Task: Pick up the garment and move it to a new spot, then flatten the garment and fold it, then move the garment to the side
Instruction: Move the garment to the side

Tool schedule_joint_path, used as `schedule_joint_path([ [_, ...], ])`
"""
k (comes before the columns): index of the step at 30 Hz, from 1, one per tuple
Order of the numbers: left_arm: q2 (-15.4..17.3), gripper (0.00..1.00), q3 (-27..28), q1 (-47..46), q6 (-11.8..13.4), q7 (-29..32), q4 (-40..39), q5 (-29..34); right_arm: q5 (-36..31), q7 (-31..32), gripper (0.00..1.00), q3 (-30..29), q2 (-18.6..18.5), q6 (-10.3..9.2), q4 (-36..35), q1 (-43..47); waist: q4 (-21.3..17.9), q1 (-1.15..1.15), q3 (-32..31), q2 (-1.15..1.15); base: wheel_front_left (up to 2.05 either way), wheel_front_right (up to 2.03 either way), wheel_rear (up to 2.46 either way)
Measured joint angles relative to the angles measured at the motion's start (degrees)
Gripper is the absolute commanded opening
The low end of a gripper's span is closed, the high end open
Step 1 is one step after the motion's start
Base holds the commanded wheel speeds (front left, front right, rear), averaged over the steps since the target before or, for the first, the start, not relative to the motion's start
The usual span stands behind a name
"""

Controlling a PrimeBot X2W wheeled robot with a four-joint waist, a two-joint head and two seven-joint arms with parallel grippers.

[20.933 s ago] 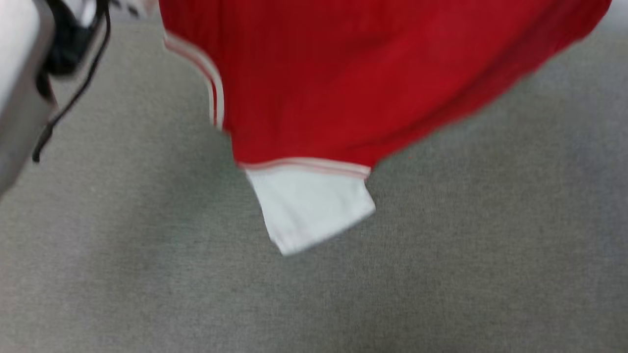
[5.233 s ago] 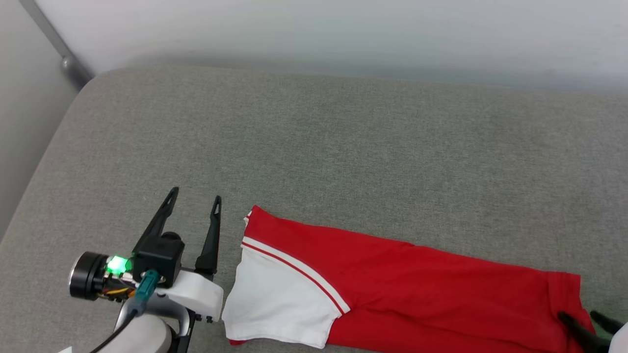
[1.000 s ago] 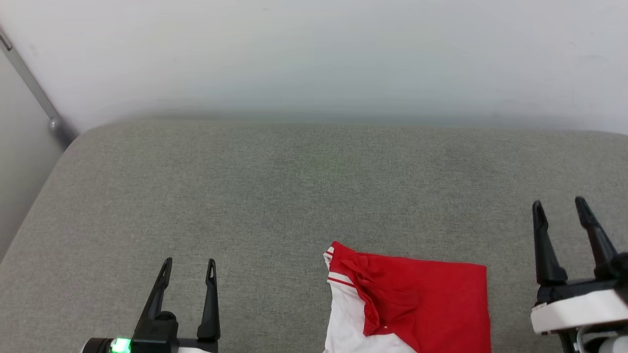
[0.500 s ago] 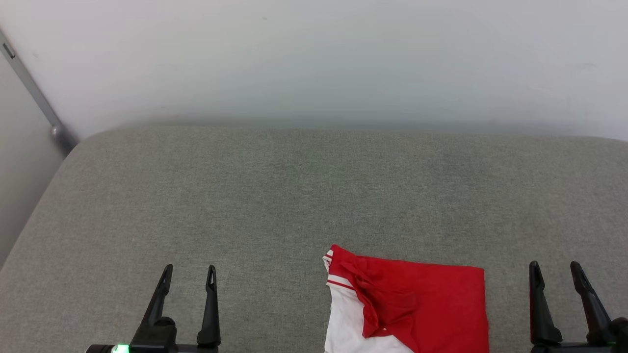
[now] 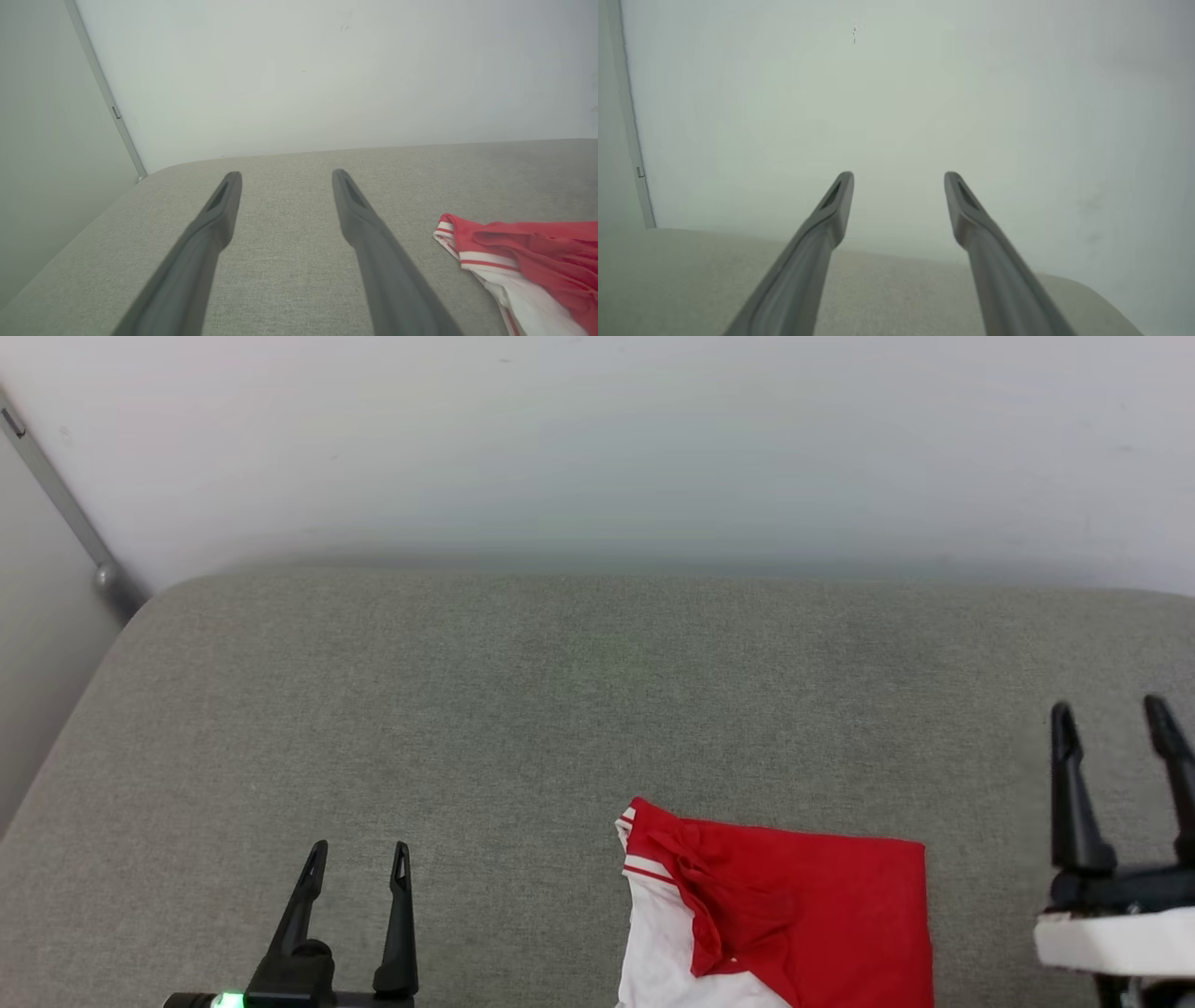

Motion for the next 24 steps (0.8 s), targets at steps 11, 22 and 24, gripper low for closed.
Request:
schedule_joint_path([
  [11, -0.44, 1.0, -0.24, -0.33, -0.21, 0.0, 0.2, 0.24, 9.87, 26.13, 1.0, 6.34, -15.71, -0.01, 3.08, -15.26, 0.26, 0.0, 1.58, 0.0, 0.0, 0.0, 0.0],
  [22, -0.97, 1.0, -0.35, -2.17, -0.48, 0.0, 0.05, 0.22, 40.08, 65.95, 1.0, 12.74, -26.75, -0.01, 4.05, -12.15, 0.64, 0.0, 4.88, 0.0, 0.0, 0.0, 0.0],
  [24, -1.04, 1.0, -0.41, -2.78, -0.62, 0.0, -0.07, 0.21, 43.58, 69.71, 1.0, 12.71, -27.15, -0.01, 4.76, -10.73, 0.81, 0.0, 5.76, 0.0, 0.0, 0.0, 0.0],
])
